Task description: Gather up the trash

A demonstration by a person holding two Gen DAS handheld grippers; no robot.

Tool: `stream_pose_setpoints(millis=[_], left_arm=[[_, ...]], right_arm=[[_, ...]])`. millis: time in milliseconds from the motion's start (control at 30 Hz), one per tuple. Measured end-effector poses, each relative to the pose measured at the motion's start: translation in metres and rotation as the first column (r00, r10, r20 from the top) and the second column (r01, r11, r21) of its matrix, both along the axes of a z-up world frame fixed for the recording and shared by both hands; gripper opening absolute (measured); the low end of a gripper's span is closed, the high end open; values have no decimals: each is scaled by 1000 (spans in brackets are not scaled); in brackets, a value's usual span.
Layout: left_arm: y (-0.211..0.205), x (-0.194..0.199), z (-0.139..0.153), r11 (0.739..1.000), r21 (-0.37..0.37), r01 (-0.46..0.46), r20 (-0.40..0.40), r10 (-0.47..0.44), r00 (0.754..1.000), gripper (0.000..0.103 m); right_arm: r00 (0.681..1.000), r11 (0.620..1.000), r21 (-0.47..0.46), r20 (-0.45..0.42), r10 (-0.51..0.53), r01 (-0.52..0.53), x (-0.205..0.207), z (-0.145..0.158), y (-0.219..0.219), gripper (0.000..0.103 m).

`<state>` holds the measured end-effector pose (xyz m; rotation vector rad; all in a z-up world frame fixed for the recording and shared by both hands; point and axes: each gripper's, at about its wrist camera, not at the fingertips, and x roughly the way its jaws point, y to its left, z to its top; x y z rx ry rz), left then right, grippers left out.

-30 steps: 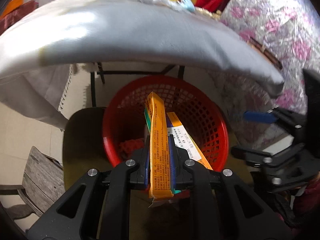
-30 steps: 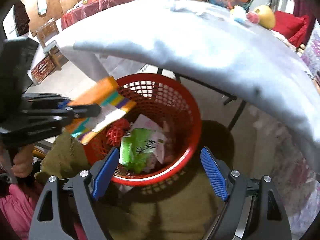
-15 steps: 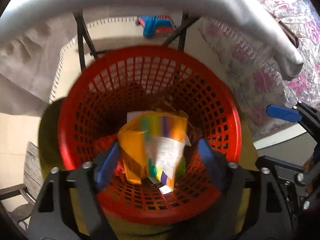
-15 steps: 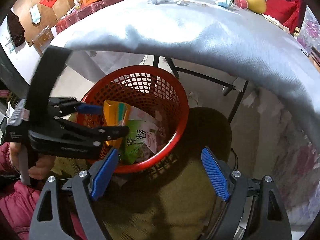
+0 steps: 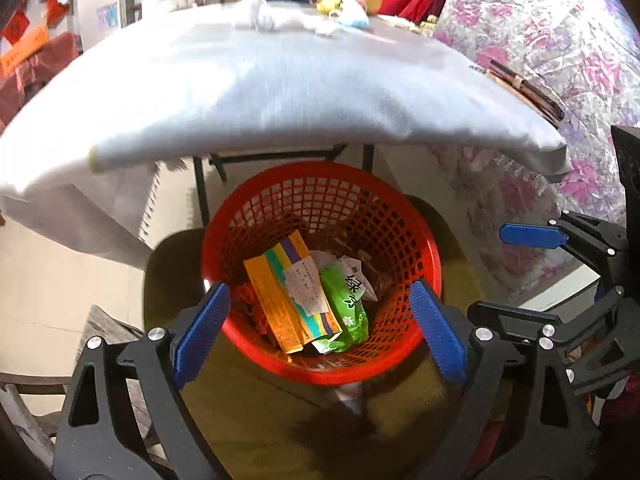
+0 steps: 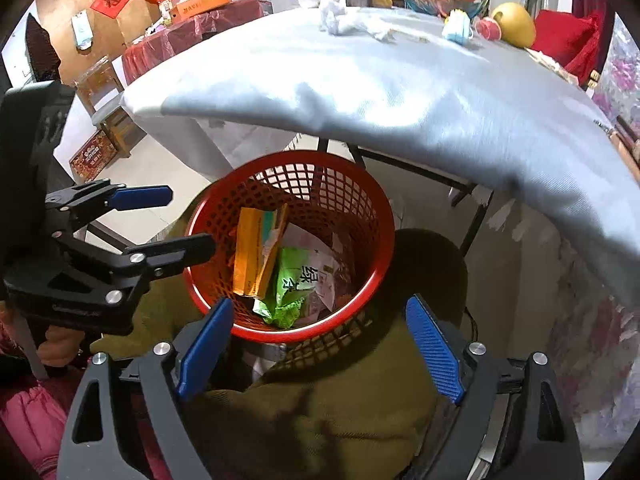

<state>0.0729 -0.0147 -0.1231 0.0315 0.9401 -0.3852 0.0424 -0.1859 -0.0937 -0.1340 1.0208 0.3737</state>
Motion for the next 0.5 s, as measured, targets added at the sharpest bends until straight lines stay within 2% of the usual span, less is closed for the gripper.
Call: stream_pose_setpoints(millis=[500], left_arm=[[5, -43, 53, 1000, 16, -17, 157, 15, 988, 94]], right_arm=[[990, 1000, 12, 138, -3, 1, -33, 52, -2, 87]])
